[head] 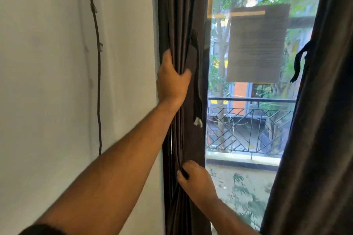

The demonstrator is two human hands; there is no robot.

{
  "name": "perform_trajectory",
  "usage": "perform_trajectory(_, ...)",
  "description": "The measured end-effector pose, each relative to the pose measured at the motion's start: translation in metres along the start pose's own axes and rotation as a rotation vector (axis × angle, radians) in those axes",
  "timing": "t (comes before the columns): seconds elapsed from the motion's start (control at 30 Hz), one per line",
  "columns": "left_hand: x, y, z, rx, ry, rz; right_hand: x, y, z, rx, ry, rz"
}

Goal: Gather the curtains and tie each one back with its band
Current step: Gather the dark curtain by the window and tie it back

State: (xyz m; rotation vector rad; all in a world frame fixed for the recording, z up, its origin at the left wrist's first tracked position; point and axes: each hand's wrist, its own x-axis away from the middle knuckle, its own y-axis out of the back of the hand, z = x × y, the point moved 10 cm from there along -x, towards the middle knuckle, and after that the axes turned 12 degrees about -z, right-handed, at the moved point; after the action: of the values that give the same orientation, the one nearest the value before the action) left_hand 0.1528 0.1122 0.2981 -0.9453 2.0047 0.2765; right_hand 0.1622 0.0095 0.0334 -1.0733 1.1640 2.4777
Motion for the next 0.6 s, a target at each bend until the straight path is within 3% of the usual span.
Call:
perform_trajectory(0.1, -0.041, -0.011, -0.035, 0.061, -0.078, -0.032, -0.009, -0.003, -0.002, 0.110, 0.032, 0.070)
perform_trajectory(0.27, -0.072, -0.028, -0.048, -0.032, -0.076, -0.032, -0.023, 0.003, -0.007, 0.128, 0.027, 0.193)
perform_trajectory(0.43, -0.062, -0.032, -0.044, -0.028, -0.176, -0.031, -0.088, 0.072, 0.016, -0.192, 0.044, -0.103)
perform_trajectory(0.6, -0.059, -0.028, -0.051, -0.046, -0.222, -0.054, -0.151, 0.118, 0.043, -0.300, 0.088, -0.296)
